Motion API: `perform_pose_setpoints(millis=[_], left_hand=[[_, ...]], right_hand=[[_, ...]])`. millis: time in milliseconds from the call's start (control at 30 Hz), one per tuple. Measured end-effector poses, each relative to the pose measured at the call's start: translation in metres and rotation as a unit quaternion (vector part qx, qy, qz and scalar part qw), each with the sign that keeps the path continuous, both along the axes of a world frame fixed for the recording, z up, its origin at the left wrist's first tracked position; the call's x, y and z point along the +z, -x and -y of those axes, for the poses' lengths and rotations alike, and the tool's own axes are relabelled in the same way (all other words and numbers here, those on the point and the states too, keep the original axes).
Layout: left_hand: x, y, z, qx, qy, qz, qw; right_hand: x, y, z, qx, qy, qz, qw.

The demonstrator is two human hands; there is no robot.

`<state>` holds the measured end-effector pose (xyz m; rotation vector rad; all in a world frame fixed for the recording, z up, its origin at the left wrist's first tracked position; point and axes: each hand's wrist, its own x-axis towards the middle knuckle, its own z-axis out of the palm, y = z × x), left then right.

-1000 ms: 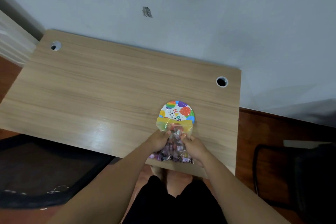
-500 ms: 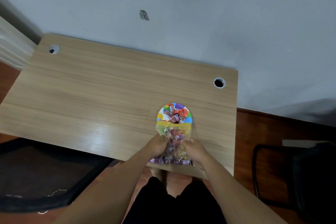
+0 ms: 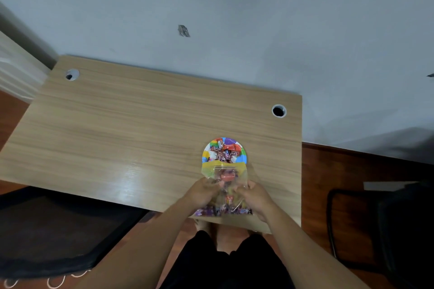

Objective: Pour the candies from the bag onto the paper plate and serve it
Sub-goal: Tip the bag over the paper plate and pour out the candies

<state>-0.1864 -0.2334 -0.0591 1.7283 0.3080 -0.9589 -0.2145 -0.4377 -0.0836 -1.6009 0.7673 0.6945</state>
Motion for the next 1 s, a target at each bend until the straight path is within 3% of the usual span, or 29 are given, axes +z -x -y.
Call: perform_pose_setpoints(millis=[1000], left_hand=[[0.002,0.001,-0.019,0.090,0.029,-0.105,0.990]], right_hand=[[0.020,0.003,0.005,-0.008,0.015,-0.017,1.000]])
